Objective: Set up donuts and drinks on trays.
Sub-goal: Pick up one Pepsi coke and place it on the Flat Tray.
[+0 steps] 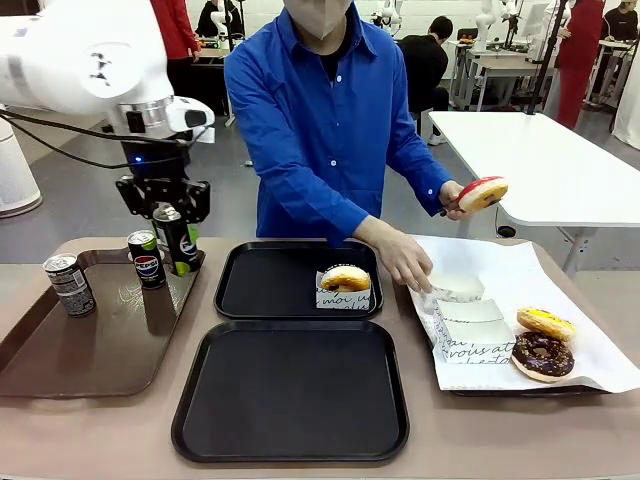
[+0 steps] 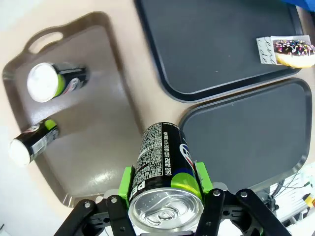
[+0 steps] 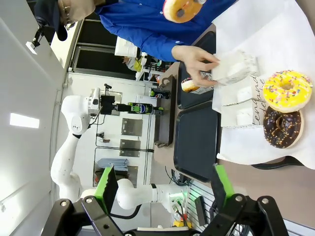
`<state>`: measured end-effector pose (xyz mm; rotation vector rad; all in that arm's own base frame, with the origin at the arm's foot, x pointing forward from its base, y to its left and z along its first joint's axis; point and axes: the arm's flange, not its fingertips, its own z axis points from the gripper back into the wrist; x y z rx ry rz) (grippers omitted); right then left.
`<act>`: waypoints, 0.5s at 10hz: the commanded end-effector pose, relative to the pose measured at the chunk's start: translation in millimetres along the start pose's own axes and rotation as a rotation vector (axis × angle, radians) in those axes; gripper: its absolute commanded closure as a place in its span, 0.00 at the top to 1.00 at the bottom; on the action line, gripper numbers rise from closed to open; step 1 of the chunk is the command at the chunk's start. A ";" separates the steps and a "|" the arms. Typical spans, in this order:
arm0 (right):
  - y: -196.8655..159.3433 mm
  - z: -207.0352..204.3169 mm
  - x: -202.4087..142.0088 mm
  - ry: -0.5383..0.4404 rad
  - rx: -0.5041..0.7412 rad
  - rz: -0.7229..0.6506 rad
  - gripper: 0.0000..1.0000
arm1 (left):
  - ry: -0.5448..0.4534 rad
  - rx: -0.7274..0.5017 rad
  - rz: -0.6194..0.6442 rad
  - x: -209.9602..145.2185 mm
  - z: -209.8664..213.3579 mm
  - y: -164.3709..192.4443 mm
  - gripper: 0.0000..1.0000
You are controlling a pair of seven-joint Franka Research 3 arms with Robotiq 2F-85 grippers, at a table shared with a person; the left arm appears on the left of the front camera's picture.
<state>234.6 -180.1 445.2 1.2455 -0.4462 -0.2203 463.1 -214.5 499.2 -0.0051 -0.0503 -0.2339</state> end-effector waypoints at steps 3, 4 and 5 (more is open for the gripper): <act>-0.1 -0.3 1.2 -0.003 0.017 0.012 1.00 | 0.051 -0.037 -0.058 6.4 -15.8 -3.0 0.59; -0.1 -0.3 1.2 -0.003 0.017 0.012 1.00 | 0.060 -0.061 -0.073 -23.8 4.6 14.7 0.59; -0.1 -0.3 1.2 -0.003 0.017 0.012 1.00 | 0.041 -0.055 -0.112 -61.6 20.2 31.6 0.59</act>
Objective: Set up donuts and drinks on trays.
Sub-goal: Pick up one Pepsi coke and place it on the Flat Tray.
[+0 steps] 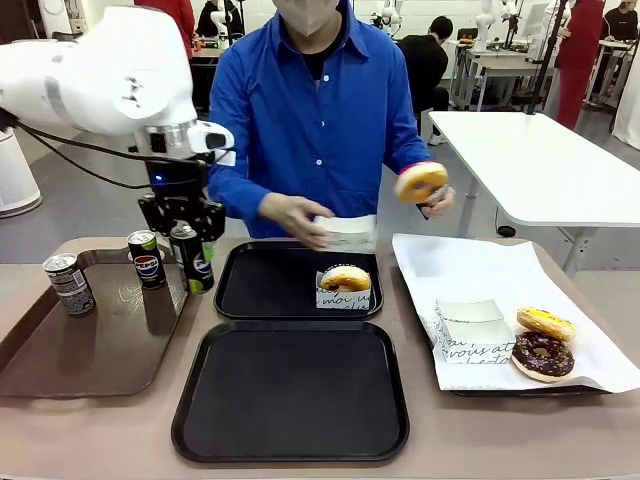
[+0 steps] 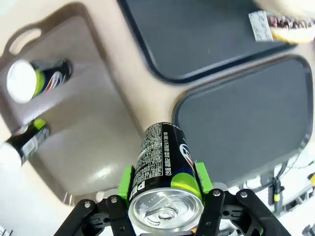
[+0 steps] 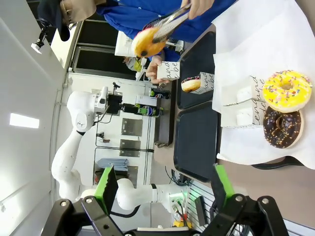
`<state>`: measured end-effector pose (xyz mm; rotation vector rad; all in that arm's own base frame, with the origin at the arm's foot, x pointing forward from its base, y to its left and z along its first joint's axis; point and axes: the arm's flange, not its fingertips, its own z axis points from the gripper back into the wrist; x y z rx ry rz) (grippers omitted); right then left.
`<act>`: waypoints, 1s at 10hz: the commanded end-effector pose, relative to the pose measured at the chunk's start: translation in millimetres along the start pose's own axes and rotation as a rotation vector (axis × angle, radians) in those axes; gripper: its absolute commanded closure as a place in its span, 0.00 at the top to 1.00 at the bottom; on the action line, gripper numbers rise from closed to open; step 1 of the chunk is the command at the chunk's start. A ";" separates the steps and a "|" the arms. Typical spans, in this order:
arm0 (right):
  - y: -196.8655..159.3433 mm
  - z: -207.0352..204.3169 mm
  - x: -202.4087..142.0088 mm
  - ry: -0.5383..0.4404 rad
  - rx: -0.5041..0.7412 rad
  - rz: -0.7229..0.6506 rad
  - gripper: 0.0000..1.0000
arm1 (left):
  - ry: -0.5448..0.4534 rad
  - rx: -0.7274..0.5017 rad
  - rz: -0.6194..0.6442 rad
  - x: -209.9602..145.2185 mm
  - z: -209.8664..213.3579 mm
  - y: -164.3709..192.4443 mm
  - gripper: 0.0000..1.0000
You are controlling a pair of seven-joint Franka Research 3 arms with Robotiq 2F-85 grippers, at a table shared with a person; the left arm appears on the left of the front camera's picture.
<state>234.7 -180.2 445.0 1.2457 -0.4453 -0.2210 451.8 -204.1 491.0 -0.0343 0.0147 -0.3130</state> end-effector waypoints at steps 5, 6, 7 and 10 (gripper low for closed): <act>0.2 -0.3 1.1 -0.003 0.017 0.013 1.00 | -0.075 -0.005 -0.010 -130.3 37.7 67.4 0.59; 0.2 -0.3 1.1 -0.003 0.017 0.013 1.00 | -0.073 0.000 -0.008 -128.7 37.3 67.2 0.59; 0.2 -0.3 1.1 -0.003 0.017 0.013 1.00 | -0.075 -0.003 -0.006 -124.1 37.4 67.9 0.59; 0.2 -0.3 1.1 -0.003 0.017 0.013 1.00 | -0.054 -0.003 0.002 -108.9 33.3 66.7 0.59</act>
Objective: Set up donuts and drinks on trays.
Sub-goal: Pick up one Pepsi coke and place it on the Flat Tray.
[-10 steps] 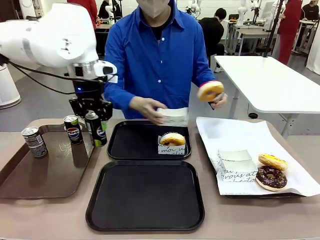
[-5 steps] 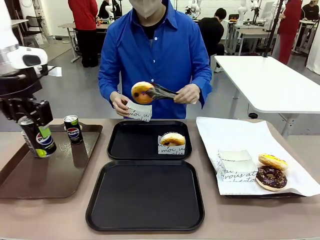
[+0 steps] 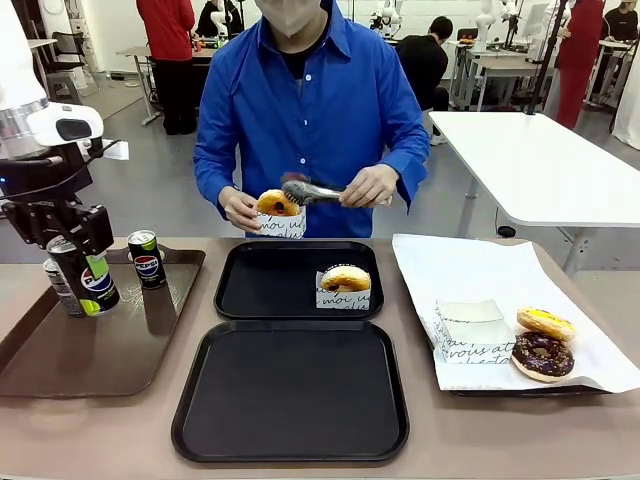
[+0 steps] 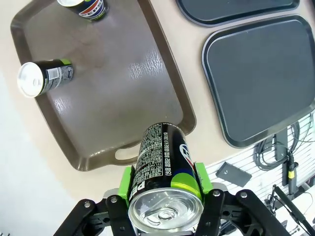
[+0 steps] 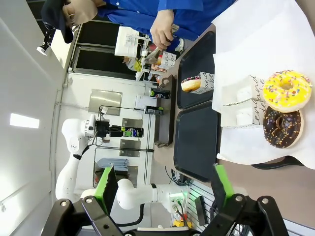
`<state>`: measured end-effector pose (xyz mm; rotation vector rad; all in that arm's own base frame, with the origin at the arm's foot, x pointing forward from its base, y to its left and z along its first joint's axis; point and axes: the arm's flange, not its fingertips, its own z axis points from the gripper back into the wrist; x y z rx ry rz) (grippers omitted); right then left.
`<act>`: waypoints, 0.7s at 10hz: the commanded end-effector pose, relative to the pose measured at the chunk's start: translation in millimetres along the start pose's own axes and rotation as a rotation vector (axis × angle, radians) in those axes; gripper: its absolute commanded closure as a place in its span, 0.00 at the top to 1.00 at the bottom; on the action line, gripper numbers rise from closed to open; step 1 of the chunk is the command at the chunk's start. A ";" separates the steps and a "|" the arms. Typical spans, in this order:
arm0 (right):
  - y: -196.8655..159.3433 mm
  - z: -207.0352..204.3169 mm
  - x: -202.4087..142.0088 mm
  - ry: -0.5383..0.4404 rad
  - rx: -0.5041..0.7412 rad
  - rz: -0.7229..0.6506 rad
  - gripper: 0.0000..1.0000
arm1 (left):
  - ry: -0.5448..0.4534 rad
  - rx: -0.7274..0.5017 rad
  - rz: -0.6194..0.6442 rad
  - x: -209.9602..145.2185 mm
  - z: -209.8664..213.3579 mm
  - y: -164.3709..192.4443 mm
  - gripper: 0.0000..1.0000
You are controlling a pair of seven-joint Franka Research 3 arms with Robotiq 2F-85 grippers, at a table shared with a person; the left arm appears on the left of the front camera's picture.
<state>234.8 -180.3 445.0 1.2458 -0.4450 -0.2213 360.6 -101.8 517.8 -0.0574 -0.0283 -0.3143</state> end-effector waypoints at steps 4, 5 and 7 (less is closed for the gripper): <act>0.3 -0.4 1.0 -0.004 0.017 0.014 1.00 | -0.010 0.031 0.006 45.0 -9.3 -22.8 0.59; 0.3 -0.4 1.0 -0.004 0.017 0.014 1.00 | -0.005 0.040 -0.005 60.2 -16.8 -32.3 0.59; 0.3 -0.4 1.0 -0.004 0.017 0.014 1.00 | 0.033 0.058 -0.026 70.4 -24.8 -41.0 0.59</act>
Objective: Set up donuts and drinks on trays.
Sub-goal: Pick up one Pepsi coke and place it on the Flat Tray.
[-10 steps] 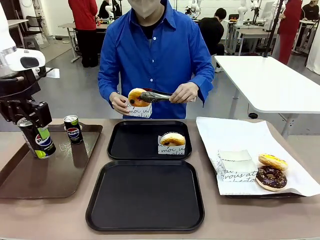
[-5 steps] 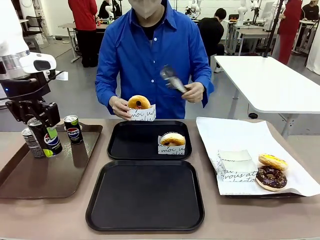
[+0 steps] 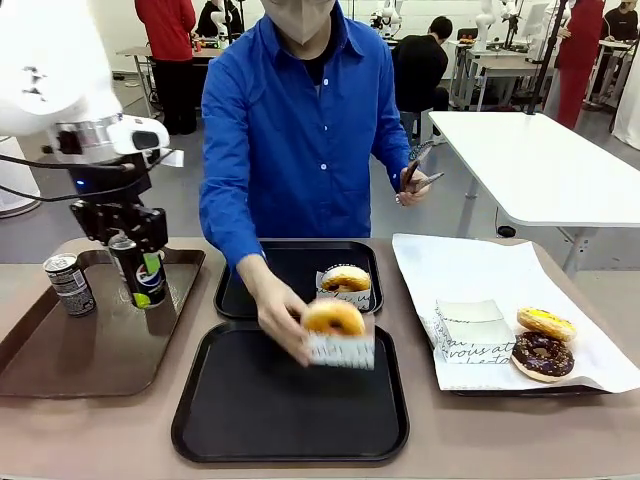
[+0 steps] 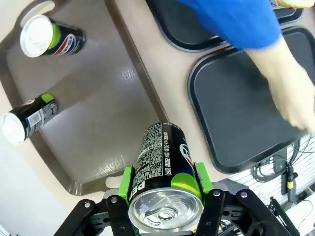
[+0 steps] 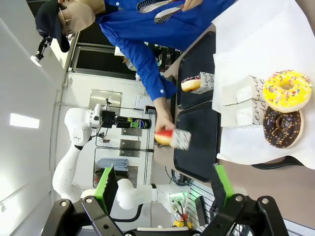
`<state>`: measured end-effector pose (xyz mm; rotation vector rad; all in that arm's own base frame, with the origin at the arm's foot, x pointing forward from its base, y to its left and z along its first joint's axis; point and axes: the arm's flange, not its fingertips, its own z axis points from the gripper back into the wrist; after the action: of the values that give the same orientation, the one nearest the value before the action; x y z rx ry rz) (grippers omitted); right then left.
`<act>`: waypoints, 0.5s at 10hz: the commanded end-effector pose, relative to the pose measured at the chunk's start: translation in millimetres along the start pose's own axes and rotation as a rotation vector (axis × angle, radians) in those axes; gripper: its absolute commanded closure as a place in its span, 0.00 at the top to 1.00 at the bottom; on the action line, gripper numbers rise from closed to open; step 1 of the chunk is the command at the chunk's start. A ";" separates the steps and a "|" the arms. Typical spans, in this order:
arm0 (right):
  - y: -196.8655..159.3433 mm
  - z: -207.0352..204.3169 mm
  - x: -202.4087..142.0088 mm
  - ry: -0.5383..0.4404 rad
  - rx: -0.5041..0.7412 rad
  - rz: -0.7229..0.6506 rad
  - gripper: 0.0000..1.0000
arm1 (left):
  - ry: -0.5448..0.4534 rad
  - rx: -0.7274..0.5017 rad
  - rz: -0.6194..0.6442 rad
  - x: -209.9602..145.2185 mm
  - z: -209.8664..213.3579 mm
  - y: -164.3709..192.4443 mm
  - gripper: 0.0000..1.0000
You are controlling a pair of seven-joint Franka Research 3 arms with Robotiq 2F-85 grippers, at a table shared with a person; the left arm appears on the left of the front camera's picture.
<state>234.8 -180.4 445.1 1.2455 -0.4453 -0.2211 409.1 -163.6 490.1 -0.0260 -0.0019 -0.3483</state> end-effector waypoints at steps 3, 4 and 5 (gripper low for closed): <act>0.2 -0.5 0.9 -0.003 0.017 0.013 1.00 | -0.021 0.006 0.053 -29.4 25.8 36.4 0.59; 0.2 -0.5 0.9 -0.003 0.017 0.013 1.00 | -0.045 0.001 0.066 -46.0 32.4 47.2 0.59; 0.2 -0.5 0.9 -0.003 0.017 0.013 1.00 | -0.070 0.000 0.079 -59.7 39.1 55.2 0.59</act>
<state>234.8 -180.4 445.1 1.2456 -0.4452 -0.2212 389.5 -103.0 523.1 -0.0399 -0.0374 -0.2643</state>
